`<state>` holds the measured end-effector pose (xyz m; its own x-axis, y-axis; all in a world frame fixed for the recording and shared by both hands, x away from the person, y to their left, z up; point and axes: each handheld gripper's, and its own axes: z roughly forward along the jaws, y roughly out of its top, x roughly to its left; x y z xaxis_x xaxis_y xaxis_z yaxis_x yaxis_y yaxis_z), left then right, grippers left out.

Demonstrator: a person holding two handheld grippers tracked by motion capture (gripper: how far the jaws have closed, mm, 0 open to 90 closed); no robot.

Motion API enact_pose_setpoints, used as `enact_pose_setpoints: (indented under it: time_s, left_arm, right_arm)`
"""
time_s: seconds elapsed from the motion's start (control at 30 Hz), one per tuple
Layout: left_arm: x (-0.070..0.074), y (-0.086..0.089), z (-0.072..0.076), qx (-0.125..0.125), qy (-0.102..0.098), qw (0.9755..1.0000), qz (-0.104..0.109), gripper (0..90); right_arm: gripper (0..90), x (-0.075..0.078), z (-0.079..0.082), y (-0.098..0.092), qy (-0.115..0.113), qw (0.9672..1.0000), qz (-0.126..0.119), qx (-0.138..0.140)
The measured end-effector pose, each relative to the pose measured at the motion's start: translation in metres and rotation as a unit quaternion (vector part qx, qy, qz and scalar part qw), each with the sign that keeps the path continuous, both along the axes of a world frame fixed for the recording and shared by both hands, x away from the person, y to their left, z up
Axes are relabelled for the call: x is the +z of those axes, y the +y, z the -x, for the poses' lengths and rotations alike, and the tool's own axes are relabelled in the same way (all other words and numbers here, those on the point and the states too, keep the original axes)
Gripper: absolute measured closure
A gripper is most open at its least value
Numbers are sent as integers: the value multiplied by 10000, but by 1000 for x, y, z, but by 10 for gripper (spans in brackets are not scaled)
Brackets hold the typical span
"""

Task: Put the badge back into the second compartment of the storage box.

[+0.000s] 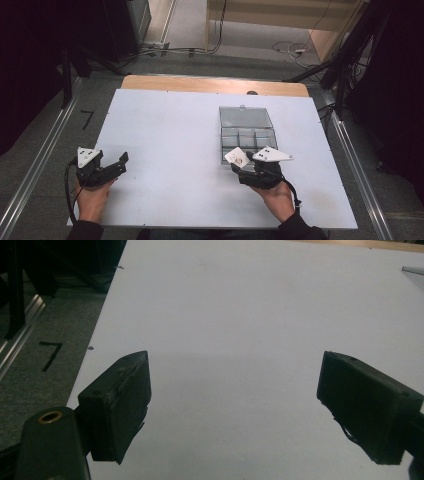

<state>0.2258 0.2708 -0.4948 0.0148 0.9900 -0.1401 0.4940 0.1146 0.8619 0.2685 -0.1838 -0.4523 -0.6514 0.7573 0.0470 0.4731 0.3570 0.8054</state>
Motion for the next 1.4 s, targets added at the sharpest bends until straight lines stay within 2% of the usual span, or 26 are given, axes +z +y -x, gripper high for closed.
enact_pose_setpoints:
  time_s: [1.03,1.4]
  left_arm:
    - [0,-1,-1,-14,5,10000,-32,147]
    - [0,-1,-1,-12,9,10000,-29,146]
  right_arm:
    - [315,6,-43,-25,-4,9979,-69,-650]
    - [315,-3,-61,-26,80,9960,146,-879]
